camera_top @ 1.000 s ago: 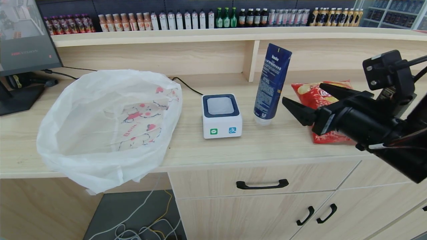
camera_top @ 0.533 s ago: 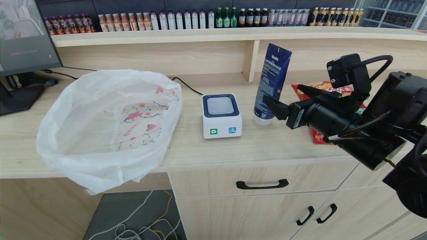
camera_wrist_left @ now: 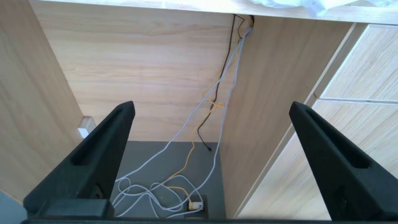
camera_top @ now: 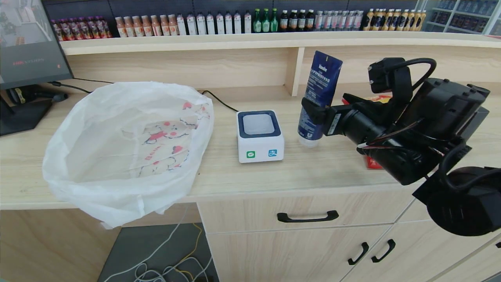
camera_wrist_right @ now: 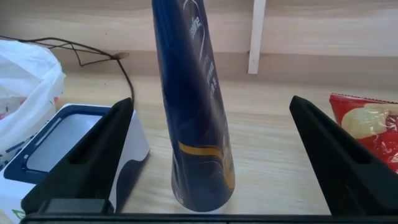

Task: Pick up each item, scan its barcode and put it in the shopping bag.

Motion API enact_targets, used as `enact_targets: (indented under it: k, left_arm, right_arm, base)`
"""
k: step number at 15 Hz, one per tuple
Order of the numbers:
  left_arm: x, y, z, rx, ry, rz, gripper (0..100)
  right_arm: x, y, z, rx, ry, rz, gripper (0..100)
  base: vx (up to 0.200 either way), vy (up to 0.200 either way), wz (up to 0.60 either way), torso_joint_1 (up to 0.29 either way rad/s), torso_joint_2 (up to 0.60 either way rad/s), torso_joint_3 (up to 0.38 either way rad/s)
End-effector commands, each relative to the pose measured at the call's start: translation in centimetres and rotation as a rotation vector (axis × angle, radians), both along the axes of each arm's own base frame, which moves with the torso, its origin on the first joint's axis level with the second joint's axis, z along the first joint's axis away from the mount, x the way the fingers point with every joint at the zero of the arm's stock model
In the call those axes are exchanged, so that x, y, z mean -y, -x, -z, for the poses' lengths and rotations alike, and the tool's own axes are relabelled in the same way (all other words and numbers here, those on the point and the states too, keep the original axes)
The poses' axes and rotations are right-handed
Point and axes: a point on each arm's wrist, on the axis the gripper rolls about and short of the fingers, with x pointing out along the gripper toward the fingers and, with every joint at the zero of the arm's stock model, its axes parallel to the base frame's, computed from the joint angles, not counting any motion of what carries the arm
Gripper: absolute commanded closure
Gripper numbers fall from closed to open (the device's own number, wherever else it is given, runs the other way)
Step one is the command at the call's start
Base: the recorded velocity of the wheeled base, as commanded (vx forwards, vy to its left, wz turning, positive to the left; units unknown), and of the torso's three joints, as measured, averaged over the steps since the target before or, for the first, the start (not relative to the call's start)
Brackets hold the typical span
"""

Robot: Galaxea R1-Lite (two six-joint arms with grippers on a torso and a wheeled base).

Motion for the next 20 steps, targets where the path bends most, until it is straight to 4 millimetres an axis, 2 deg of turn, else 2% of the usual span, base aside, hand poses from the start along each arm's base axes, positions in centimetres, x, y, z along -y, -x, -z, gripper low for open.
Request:
enact_targets:
  k: [1,6,14,20]
  left_arm:
    - [0.0,0.0,0.0,0.000,0.000,0.000,0]
    - [0.0,0.0,0.0,0.000,0.000,0.000,0]
    - [0.0,0.0,0.0,0.000,0.000,0.000,0]
    - [0.0,0.0,0.0,0.000,0.000,0.000,0]
  right_arm:
    - [-0.6,-0.6,0.9,-0.011,0.013,-0.004,0]
    - [-1.9,-1.9,1.2,0.025,-0.013,-0.019,0]
    - [-2.1,-2.5,1.2,0.028,-0.022,-0.008,0]
    - [-2.3,-2.9,2.7,0.005,-0.021,0.004,0]
  base:
    - [0.000,0.000,0.00,0.000,0.00,0.000]
    - [0.000,0.000,0.00,0.000,0.00,0.000]
    - [0.000,0.000,0.00,0.000,0.00,0.000]
    - [0.000,0.000,0.00,0.000,0.00,0.000]
